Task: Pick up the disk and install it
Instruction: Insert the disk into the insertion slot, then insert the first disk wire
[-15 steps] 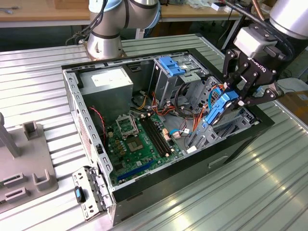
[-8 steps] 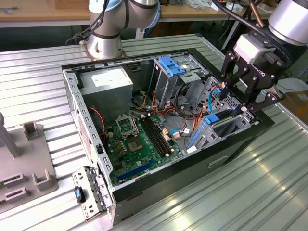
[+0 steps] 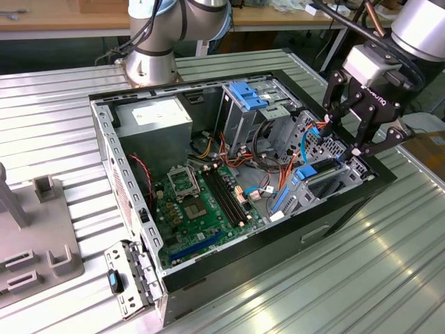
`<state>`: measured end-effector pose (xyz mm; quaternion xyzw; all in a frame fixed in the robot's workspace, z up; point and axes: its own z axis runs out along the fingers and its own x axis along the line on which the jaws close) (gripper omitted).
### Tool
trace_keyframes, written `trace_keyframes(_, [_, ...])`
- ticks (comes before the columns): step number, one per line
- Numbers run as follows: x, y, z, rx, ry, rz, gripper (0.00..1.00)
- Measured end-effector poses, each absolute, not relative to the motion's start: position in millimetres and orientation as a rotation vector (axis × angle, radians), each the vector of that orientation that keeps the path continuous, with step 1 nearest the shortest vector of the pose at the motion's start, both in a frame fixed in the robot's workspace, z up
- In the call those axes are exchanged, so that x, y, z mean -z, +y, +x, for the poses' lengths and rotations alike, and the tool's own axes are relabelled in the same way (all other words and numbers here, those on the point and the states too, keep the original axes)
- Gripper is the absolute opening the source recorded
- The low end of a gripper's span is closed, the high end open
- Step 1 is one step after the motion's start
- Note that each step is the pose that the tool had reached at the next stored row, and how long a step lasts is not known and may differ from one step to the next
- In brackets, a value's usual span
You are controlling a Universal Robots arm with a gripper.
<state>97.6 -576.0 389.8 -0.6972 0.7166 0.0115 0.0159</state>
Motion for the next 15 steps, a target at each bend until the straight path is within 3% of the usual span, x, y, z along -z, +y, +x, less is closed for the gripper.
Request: trace_keyframes(15, [-381.8, -575.7, 97.7, -0.036, 2.229, -2.168, 0.56])
